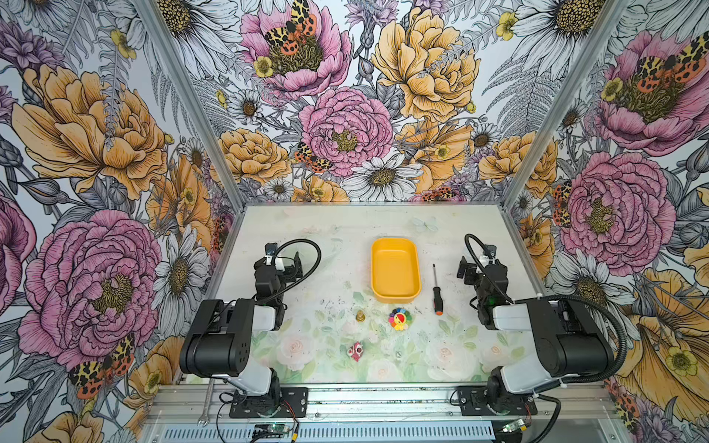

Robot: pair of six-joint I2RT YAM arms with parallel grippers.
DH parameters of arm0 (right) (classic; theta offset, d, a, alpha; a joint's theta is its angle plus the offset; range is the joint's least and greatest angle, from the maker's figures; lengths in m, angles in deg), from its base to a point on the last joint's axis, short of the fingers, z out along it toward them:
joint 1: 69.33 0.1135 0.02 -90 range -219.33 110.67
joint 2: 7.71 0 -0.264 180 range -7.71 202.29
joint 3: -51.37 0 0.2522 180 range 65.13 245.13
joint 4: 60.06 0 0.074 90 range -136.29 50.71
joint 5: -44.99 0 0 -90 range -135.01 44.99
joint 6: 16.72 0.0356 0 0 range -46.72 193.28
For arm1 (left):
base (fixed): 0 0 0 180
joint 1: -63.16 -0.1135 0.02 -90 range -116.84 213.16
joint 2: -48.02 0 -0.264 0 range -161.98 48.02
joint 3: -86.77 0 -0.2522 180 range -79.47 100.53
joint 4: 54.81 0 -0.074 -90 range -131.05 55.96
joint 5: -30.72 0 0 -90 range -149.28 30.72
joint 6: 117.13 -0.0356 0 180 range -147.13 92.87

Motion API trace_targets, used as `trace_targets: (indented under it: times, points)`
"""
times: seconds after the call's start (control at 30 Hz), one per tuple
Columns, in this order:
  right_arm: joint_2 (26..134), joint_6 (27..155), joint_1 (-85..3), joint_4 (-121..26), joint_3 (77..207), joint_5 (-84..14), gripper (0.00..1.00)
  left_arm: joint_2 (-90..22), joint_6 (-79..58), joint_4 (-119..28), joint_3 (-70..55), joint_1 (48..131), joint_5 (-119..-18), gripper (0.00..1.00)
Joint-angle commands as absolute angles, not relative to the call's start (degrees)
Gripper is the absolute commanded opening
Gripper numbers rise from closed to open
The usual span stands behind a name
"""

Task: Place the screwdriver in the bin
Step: 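Move the right gripper forward toward the black-handled screwdriver beside the bin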

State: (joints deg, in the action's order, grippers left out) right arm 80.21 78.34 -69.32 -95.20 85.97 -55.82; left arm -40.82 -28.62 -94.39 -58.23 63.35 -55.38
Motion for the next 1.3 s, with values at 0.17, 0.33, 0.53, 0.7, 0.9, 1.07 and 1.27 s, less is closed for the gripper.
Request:
trace_targets:
  times: [0.17,0.33,0.53,0.7,0.9,1.07,1.27]
  points:
    - [80.18,78.46,-69.36,-96.27,87.28,-55.57,1.00,-40.76,-27.95,-94.48,-57.69,62.55,-55.68,0.99]
    - [80.18,78.46,-69.36,-96.22,87.28,-55.56,1.00,-40.74,-28.07,-94.60,-57.75,62.68,-55.64,0.99]
    - [80.24,78.46,-69.39,-96.22,87.39,-55.59,0.99,-40.75,-28.37,-94.93,-57.94,62.97,-55.52,0.99]
    - [80.14,78.43,-69.40,-96.22,87.32,-55.58,1.00,-40.75,-28.41,-95.00,-57.94,62.99,-55.51,0.99]
    - [77.15,78.86,-68.80,-94.70,86.80,-58.95,1.00,-39.97,-27.26,-94.30,-57.82,63.01,-52.65,0.99]
    - [65.53,80.19,-67.57,-75.67,91.19,-59.16,0.99,-30.38,-27.97,-87.05,-58.41,63.44,-52.78,0.99]
    - [60.22,89.27,-67.15,-43.10,104.39,-44.47,0.98,-16.59,-21.60,-62.41,-51.90,64.74,-58.73,0.99]
